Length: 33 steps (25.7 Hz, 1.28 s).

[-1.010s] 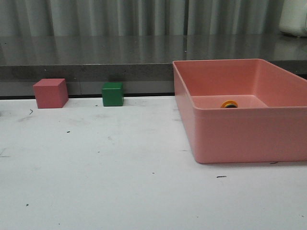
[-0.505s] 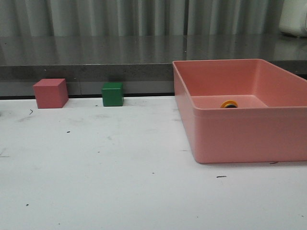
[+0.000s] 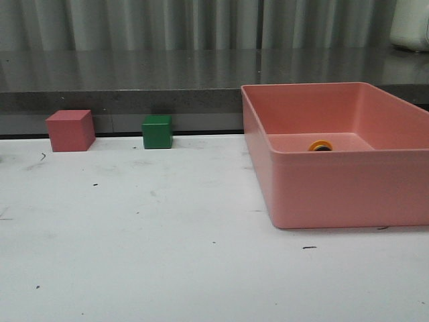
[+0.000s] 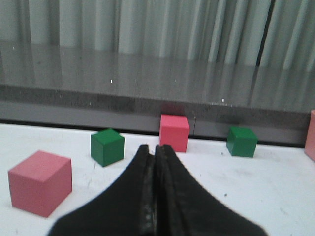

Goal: Place and stand button with both arms

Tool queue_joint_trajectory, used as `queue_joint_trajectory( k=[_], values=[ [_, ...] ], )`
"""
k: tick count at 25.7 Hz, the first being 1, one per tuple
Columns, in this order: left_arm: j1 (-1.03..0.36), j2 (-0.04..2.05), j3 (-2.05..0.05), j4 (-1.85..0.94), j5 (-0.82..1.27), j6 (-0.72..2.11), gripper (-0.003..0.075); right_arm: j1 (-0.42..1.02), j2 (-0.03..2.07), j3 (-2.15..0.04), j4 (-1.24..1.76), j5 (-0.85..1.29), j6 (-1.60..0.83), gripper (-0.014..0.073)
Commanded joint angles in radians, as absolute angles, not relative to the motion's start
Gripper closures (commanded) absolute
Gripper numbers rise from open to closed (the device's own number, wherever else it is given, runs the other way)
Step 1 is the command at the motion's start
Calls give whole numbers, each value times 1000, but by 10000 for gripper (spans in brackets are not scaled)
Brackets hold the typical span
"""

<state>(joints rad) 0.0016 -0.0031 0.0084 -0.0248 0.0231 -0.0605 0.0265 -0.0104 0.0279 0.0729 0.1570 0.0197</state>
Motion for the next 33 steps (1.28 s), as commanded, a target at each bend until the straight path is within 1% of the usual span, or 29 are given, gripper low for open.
queue_joint_trajectory(
  k=[1, 3, 5, 7, 9, 12, 15, 19, 25, 26, 27, 28, 29, 33],
  values=[
    [3, -25, 22, -19, -188, -63, 740, 21, -29, 19, 74, -29, 10, 662],
    [3, -25, 9, -19, -275, -63, 740, 21, -29, -10, 74, -51, 10, 662],
    [3, -23, -43, -19, -272, -63, 740, 21, -29, -78, 74, -37, 10, 662],
    [3, -7, -132, -17, -214, -63, 740, 21, -19, -166, 74, 13, 10, 662],
    [3, 48, -225, 0, -102, -63, 740, 21, 21, -272, 74, 96, 10, 660],
    [3, 177, -346, 8, 44, -63, 740, 21, 156, -407, 74, 207, 10, 660],
    [3, 308, -418, 8, 84, -63, 740, 21, 298, -498, 74, 238, 10, 660],
    [3, 410, -445, -6, 78, -63, 740, 21, 427, -554, 74, 256, 10, 660],
    [3, 437, -445, -45, 68, -63, 735, 21, 469, -551, 74, 255, 10, 656],
    [3, 437, -445, -45, 63, -63, 717, 21, 469, -551, 74, 255, 10, 643],
    [3, 437, -445, -45, 60, -63, 684, 21, 469, -551, 74, 254, 10, 608],
    [3, 437, -445, -45, 60, -63, 628, 21, 469, -550, 74, 254, 10, 553],
    [3, 437, -445, -45, 58, -63, 567, 21, 469, -550, 74, 255, 10, 480],
    [3, 437, -445, -45, 54, -63, 231, 21, 469, -550, 74, 259, 10, 159]
  ],
)
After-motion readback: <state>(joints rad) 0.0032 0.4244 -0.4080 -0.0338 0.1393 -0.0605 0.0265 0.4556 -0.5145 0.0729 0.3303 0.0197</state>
